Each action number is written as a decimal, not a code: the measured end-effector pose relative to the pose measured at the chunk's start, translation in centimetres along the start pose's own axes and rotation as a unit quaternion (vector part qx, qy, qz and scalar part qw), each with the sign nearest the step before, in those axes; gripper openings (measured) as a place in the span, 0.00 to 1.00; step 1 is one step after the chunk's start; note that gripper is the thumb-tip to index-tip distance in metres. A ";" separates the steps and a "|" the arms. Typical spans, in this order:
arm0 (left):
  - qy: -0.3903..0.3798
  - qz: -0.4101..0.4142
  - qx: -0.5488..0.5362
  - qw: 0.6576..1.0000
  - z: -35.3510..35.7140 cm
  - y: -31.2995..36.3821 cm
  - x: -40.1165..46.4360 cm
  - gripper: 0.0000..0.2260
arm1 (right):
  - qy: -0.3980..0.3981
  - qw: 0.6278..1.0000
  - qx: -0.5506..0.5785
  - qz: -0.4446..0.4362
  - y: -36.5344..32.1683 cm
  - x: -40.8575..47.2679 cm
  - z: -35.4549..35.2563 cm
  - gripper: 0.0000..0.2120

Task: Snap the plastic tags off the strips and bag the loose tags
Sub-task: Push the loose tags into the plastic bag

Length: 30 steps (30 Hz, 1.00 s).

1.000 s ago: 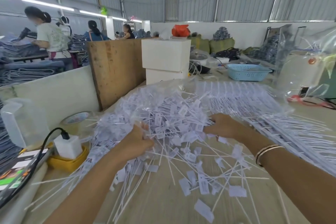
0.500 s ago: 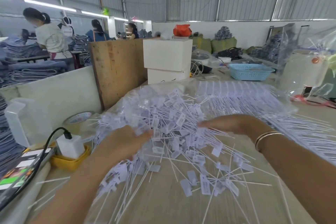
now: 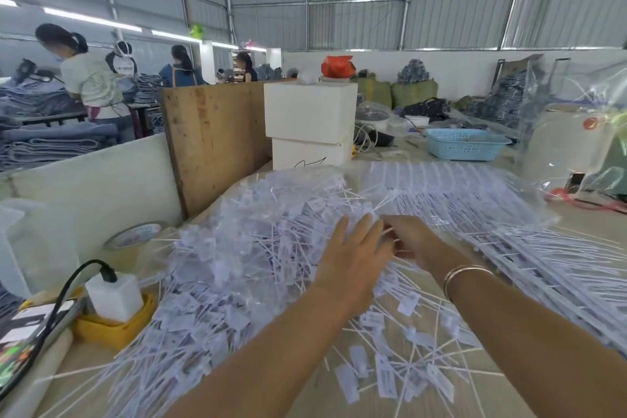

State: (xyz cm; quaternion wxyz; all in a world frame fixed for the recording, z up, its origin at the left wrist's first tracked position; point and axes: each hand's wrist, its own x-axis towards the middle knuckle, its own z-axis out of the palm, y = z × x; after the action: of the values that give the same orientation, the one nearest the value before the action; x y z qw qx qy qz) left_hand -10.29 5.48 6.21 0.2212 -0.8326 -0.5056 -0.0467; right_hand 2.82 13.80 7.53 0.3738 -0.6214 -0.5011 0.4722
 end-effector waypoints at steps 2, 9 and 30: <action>-0.010 0.002 0.058 0.998 1.2 0.1 0.9 0.37 | -0.007 1.000 -0.020 -0.002 -0.3 -0.5 -1.1 0.14; -0.021 -0.050 0.066 0.996 0.9 -0.8 1.8 0.26 | 0.049 0.964 -0.219 -0.143 -0.7 -0.3 -4.2 0.15; 0.025 -0.210 0.061 0.976 -0.2 -4.3 2.7 0.20 | -0.047 0.901 0.327 -0.281 3.4 -5.7 -6.0 0.24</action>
State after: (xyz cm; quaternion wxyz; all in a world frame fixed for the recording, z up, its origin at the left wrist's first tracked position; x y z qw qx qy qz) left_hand -12.67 9.33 8.55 0.2688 -0.6916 -0.6654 -0.0818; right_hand 9.19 7.51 7.19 0.6495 -0.2745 -0.4893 0.5133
